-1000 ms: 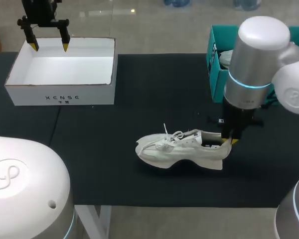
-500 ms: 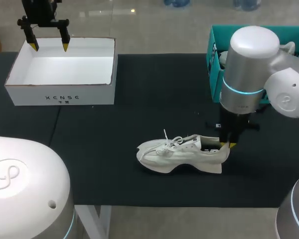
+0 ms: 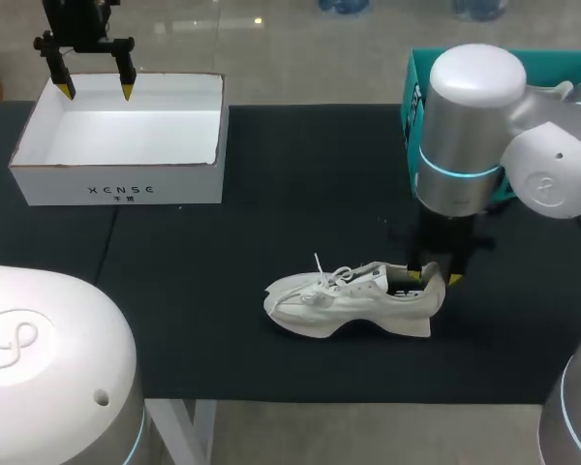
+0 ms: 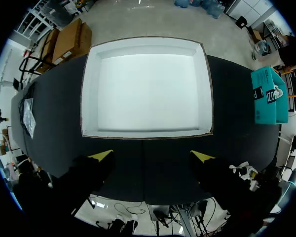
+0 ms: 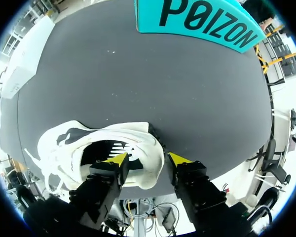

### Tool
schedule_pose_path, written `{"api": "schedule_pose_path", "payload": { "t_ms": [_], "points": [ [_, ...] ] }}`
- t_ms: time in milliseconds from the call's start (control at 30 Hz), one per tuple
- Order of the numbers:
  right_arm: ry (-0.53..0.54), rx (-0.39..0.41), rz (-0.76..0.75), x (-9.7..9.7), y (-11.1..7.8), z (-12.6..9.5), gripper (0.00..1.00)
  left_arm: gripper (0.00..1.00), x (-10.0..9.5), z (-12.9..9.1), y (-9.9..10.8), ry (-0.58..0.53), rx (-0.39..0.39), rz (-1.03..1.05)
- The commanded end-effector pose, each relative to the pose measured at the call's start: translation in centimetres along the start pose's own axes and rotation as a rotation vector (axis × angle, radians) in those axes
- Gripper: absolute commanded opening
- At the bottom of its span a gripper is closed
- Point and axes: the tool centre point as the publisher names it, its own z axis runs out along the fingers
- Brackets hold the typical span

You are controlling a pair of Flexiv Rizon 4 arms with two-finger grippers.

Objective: Take the shoe out of the shoebox, open the shoe tongue, remove and reinsert the insole, then place the shoe into the shoebox

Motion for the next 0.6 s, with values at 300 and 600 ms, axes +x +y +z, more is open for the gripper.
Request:
{"api": "schedule_pose_path", "payload": {
  "t_ms": [300, 600],
  "points": [
    [0.194, -0.122, -0.551, -0.8, 1.2, -7.9, 1.0, 1.0, 0.0, 0.0, 0.0, 0.0, 0.0, 0.0],
    [0.163, -0.044, -1.147, 0.8, -0.5, -9.6, 1.0, 1.0, 0.0, 0.0, 0.0, 0.0, 0.0, 0.0]
  ]
}}
